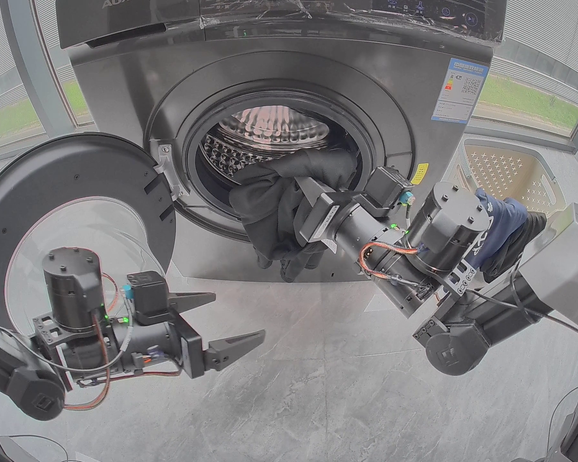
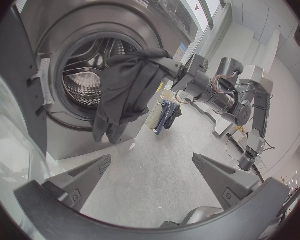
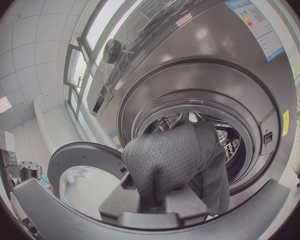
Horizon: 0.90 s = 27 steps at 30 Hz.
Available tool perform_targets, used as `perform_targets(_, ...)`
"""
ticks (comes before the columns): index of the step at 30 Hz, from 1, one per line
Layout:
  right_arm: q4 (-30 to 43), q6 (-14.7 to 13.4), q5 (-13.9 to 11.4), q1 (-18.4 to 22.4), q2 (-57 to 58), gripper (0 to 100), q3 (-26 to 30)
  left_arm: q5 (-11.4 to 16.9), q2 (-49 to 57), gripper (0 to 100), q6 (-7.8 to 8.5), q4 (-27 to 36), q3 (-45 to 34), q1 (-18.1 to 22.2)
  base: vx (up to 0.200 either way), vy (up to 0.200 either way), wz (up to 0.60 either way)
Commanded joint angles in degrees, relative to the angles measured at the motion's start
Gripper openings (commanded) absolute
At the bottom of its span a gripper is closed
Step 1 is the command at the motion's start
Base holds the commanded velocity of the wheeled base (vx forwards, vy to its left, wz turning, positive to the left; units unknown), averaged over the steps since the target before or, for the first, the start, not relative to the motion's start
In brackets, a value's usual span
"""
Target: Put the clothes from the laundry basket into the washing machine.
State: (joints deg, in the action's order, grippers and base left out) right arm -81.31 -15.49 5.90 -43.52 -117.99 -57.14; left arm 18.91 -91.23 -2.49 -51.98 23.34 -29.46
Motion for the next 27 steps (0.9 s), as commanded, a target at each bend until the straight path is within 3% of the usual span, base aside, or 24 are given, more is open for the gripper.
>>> perform_targets(1,-0.1,0.0,0.3,-0.3,-0.2,0,-0.1,-1.3,-7.5,100,-0.06,-1.0,3.5,-3.1,0.000,0.000,0.00)
perform_targets(5,-0.2,0.0,0.4,-0.4,-0.2,0,0.0,-1.4,-10.9,100,-0.24,-4.2,5.9,-4.3,0.000,0.000,0.00)
perform_targets(9,-0.2,0.0,0.4,-0.4,-0.1,0,0.1,-1.7,-14.7,100,-1.56,-7.3,8.2,-4.5,0.000,0.000,0.00)
perform_targets(13,-0.2,0.0,0.4,-0.4,-0.1,0,0.1,-4.0,-19.1,100,-2.52,-8.4,11.7,-4.4,0.000,0.000,0.00)
perform_targets(18,-1.0,0.1,0.4,-0.5,-0.1,0,0.1,-4.8,-22.3,100,-3.84,-10.3,14.8,-3.9,0.000,0.000,0.00)
perform_targets(27,-1.2,0.1,0.4,-0.5,-0.1,0,0.1,-6.5,-26.4,100,-4.19,-10.3,20.2,-2.5,0.000,0.000,0.00)
